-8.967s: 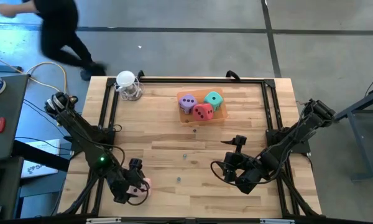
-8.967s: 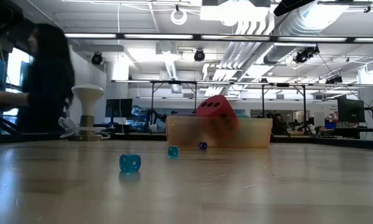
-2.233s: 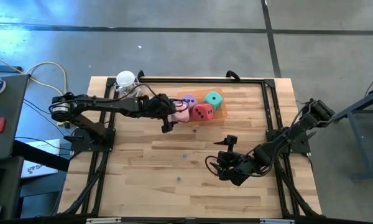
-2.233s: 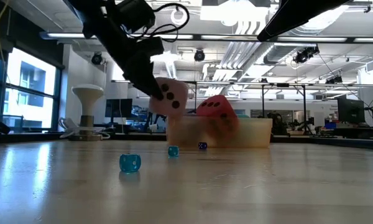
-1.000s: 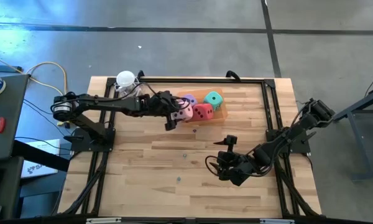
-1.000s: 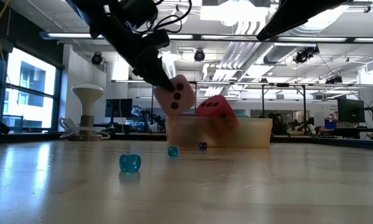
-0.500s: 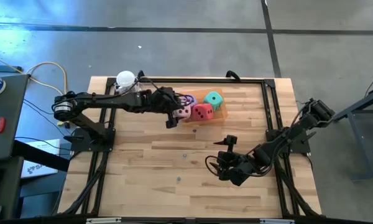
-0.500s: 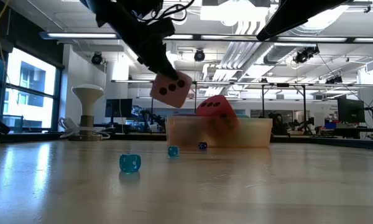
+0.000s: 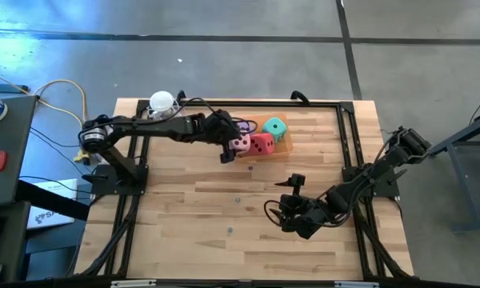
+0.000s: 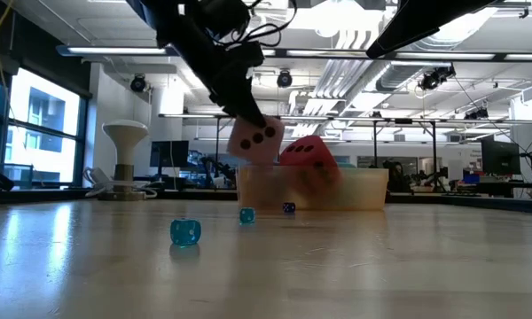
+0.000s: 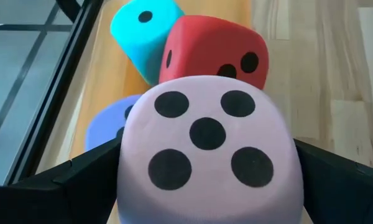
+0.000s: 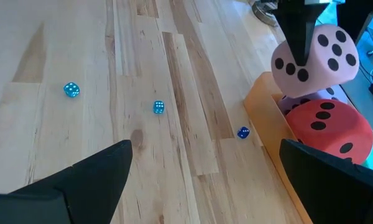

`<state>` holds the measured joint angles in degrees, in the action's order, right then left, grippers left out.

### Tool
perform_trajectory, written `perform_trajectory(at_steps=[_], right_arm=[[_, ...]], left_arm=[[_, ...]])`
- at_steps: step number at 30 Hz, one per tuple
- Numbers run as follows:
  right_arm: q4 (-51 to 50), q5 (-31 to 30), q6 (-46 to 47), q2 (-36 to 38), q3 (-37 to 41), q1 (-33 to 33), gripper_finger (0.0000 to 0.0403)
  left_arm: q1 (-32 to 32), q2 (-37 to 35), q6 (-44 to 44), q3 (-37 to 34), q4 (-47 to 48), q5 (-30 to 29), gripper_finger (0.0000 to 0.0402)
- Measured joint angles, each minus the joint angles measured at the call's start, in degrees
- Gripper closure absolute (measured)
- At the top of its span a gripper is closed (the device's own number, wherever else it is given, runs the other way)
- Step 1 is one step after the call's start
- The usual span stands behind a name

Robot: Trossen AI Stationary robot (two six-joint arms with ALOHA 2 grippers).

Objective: Pick & Place Dice
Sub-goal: Put the large pink dice into the orange container

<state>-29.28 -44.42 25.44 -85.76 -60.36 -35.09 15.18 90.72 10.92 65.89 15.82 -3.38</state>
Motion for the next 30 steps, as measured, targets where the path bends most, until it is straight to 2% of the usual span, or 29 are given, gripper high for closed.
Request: perform_trajectory(at_steps=[16,21,30], right_arm=[[0.0,0.0,0.0,0.0,0.0,0.0,0.0003],[0.0,0.0,0.0,0.0,0.0,0.0,0.0003],[-0.2,0.6,0.0,0.0,0.0,0.0,0.0003]], left_arm=[[0.3,2.1,-1.5,0.1,-7.9,4.1,0.0003],[0.5,3.7,-2.1,0.0,-11.5,9.5,0.0003],[0.5,7.6,-1.7,0.0,-14.2,9.8,0.0003]])
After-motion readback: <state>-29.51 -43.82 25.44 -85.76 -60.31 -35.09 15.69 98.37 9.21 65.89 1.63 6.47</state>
